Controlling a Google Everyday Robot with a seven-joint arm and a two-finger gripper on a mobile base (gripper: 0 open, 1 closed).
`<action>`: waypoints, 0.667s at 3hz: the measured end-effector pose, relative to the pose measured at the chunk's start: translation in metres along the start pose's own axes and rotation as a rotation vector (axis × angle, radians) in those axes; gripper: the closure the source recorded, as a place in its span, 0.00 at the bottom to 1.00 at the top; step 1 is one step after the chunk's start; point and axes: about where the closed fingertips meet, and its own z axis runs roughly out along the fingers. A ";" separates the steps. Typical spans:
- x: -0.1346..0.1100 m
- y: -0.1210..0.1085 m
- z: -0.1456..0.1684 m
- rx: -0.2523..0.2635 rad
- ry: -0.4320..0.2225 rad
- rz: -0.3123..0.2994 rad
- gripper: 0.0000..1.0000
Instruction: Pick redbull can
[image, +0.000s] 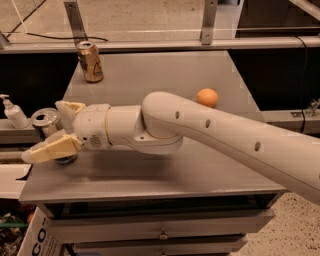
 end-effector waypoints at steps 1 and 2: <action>0.001 0.004 0.000 0.000 -0.009 0.004 0.41; 0.003 0.006 -0.001 -0.001 -0.012 0.009 0.64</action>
Offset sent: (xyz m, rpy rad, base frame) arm -0.0062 -0.0057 -0.0067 0.0156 0.0169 -0.0096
